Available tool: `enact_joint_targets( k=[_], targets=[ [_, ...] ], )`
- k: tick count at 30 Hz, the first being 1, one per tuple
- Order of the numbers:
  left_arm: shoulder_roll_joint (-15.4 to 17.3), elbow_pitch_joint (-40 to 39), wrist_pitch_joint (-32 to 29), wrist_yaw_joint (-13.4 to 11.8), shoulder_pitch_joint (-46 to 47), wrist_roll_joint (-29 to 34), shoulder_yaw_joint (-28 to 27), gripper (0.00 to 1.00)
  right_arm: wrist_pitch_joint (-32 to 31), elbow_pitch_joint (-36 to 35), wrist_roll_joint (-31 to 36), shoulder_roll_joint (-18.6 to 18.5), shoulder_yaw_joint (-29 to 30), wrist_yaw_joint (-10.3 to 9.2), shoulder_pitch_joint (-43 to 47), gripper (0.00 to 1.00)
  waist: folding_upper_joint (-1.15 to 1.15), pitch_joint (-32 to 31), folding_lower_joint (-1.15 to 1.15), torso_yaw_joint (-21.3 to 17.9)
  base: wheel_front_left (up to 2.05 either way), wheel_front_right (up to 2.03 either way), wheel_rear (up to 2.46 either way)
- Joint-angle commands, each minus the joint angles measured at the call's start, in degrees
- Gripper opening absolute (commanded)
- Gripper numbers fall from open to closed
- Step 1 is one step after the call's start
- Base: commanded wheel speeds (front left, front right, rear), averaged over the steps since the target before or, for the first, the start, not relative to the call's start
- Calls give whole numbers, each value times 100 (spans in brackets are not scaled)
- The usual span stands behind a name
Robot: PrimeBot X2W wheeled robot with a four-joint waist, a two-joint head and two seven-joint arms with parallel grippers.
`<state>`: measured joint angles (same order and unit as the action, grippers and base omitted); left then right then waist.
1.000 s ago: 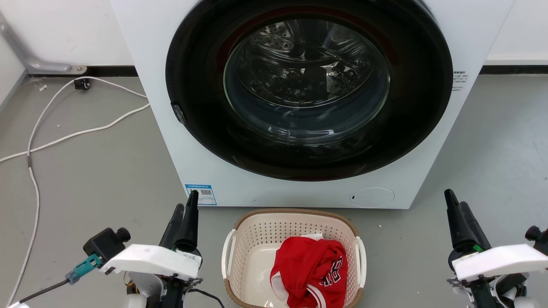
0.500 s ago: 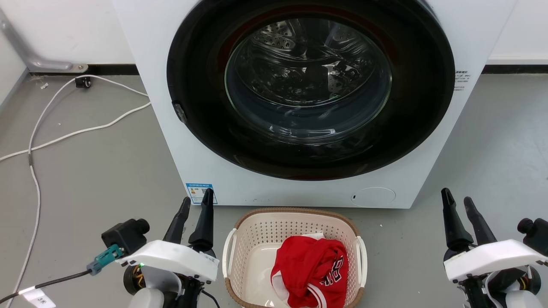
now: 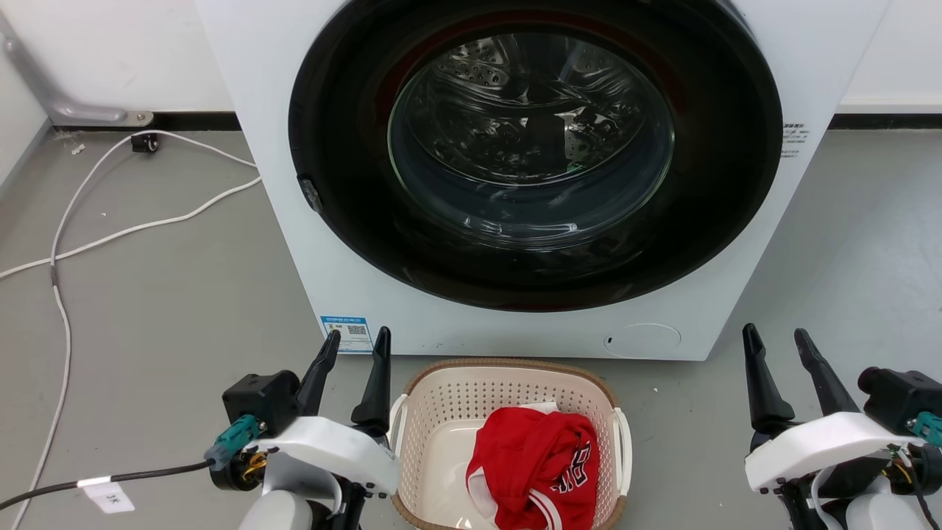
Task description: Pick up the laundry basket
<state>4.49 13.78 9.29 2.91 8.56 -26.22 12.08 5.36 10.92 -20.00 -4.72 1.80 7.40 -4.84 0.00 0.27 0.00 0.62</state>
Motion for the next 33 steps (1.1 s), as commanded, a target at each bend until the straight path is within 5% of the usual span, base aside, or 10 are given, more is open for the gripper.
enact_joint_targets(
  k=[1, 33],
  targets=[
    [24, -30, 54, -26, 136, 166, 35, 100, 53, -81, 181, 2, -12, 10, -110, 100, 0, -1, 0, -2, 0, 0, 0],
    [-45, 187, 434, -149, 255, 1527, 288, 100, 4, -520, 1605, 173, -52, 8, 183, 100, 0, 43, 0, 69, 0, 0, 0]
  ],
)
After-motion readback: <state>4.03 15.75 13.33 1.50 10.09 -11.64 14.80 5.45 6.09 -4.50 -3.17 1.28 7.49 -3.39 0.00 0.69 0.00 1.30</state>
